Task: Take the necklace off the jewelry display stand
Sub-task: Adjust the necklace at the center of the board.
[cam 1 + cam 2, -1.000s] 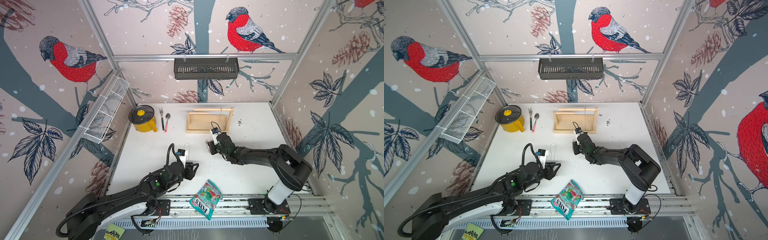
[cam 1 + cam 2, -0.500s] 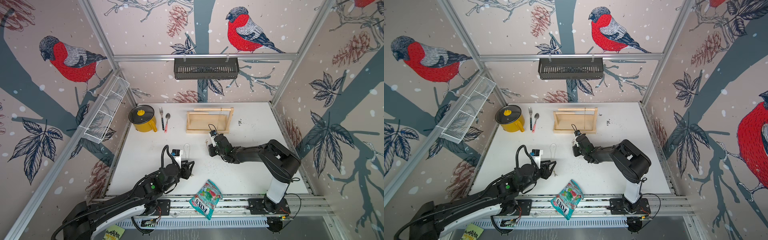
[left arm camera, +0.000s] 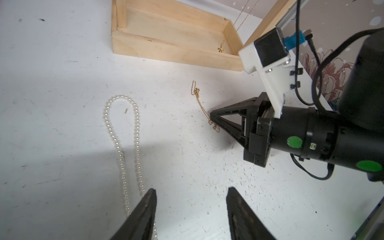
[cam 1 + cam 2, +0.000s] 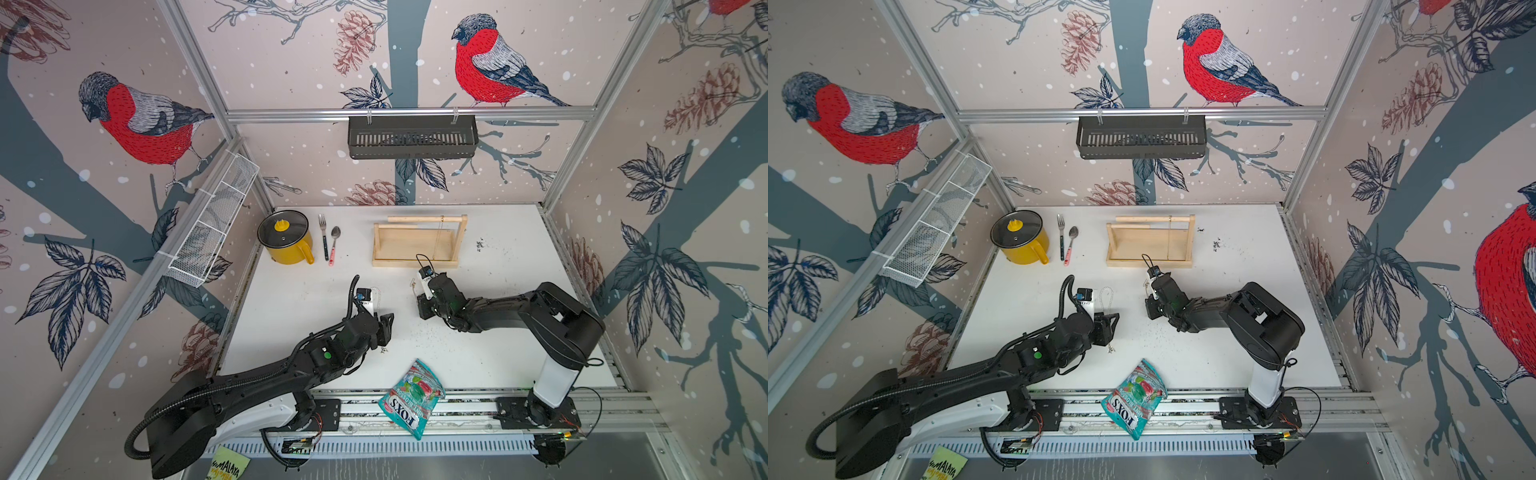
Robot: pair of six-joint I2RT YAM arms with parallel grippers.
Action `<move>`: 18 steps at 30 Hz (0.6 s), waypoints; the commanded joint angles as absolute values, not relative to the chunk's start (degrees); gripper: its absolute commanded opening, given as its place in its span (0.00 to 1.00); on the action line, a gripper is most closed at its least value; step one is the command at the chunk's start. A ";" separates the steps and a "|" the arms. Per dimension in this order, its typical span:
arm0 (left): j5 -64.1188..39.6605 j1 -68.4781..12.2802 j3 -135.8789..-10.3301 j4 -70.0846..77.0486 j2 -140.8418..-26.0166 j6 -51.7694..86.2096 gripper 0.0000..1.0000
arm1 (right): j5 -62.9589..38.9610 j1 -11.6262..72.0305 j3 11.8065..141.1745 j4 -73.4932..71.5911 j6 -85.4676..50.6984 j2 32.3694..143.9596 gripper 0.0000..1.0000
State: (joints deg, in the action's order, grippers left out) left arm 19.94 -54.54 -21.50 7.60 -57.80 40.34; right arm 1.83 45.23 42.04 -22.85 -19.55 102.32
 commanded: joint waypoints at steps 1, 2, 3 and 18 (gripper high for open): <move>22.53 -53.51 -22.74 6.25 -59.08 42.59 0.57 | 2.41 45.64 41.28 -23.77 -20.63 102.12 0.05; 22.63 -53.21 -22.99 6.24 -59.36 42.58 0.57 | 2.40 45.69 40.97 -23.98 -20.76 102.13 0.05; 22.81 -52.88 -23.24 6.16 -59.48 42.63 0.57 | 2.43 45.79 40.64 -24.15 -20.98 102.12 0.04; 16.36 -48.26 -33.41 2.61 -71.31 41.82 0.67 | 3.43 52.55 33.96 -22.22 -30.37 96.93 0.04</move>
State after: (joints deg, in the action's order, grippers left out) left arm 18.41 -48.38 -31.38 4.34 -69.28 42.83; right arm 2.04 51.27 35.22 -25.39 -26.11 97.89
